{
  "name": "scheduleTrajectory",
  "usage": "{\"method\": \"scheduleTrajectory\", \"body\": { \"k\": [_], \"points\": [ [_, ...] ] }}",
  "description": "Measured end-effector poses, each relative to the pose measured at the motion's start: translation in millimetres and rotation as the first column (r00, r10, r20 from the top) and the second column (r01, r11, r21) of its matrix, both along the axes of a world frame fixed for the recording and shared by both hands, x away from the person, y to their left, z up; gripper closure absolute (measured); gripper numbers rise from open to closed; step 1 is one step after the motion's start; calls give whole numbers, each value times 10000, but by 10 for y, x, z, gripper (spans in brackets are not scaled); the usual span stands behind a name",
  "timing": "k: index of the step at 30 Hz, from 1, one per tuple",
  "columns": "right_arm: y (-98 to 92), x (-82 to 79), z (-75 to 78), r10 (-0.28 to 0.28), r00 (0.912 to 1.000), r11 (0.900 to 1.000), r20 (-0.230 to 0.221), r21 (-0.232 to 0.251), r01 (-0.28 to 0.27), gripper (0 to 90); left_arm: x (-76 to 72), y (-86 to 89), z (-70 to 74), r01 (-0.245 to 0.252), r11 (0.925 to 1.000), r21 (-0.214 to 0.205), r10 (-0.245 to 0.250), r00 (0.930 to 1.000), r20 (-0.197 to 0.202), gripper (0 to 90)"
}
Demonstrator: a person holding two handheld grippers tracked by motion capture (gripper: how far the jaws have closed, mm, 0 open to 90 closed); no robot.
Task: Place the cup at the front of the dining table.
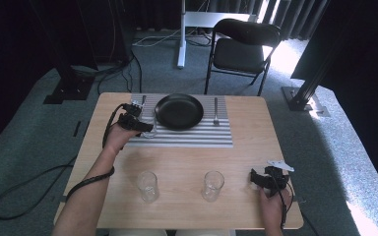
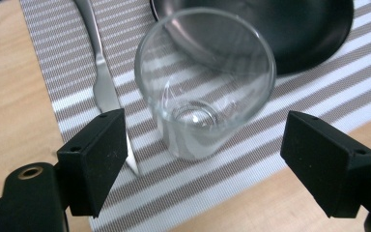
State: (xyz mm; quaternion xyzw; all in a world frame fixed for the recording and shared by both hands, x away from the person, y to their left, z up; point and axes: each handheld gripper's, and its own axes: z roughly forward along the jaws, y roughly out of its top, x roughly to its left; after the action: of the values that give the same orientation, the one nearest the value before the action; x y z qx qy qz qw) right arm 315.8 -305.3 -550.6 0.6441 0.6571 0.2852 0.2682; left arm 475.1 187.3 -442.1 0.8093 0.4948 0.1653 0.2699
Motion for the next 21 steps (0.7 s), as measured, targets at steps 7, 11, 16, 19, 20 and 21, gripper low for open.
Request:
{"method": "scheduleTrajectory", "body": {
  "k": [7, 11, 16, 19, 20, 21],
  "points": [
    [0, 0, 0, 0, 10000, 10000, 0, -1, 0, 121, -97, 121, 26, -191, 9997, -162, 193, 9998, 81, 175],
    [0, 0, 0, -4, 10000, 10000, 0, 1, 4, 121, -166, 128, 8, -231, 9996, -133, 234, 9996, 176, 175],
    [0, 0, 0, -2, 10000, 10000, 2, 1, 2, 121, -243, 131, -34, -72, 9998, -167, 74, 9999, 77, 175],
    [0, 0, 0, 0, 10000, 10000, -1, 0, 0, 121, -288, 138, -62, -18, 9998, -197, 19, 10000, 56, 175],
    [0, 0, 0, 1, 10000, 10000, 0, -1, -1, 121, -308, 144, -73, -8, 9999, -173, 9, 10000, 44, 175],
    [0, 0, 0, 1, 10000, 10000, 0, -1, -1, 121, -308, 144, -73, -8, 9999, -173, 9, 10000, 44, 175]
  ]
}}
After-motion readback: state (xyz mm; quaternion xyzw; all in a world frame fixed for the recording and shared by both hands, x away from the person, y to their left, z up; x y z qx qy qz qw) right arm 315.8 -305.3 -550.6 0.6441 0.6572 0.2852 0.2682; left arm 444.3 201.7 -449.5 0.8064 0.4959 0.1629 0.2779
